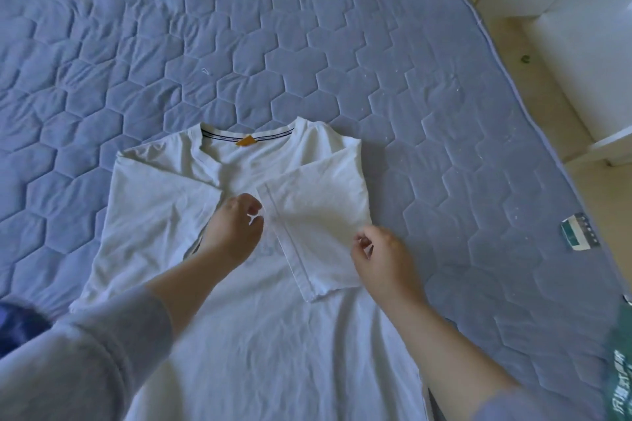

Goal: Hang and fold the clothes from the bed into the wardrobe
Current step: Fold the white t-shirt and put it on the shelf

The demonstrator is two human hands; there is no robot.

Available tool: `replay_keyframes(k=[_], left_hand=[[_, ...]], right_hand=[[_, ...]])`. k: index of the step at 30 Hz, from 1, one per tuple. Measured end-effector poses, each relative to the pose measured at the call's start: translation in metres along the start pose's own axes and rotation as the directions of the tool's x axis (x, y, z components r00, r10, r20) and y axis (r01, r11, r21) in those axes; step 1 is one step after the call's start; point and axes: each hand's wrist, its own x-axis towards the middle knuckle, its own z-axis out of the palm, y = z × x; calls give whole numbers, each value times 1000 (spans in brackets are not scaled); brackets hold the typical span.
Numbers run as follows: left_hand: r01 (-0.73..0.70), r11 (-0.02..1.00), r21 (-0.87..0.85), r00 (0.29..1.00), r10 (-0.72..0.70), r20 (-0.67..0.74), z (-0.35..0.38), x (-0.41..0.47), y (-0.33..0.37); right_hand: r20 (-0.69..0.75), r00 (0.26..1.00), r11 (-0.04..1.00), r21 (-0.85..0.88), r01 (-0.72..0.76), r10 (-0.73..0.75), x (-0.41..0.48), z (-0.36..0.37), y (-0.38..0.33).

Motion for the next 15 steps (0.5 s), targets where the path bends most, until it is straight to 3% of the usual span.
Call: replay_keyframes(k=[12,15], left_hand=[[-64,944,323,996,79,-35,-62,72,-67],[-68,890,451,997,73,6,-65,89,-75]], right_hand=[[126,983,969,-193,153,-130,139,17,-44],[112,976,891,-400,216,-186,158,25,-45]])
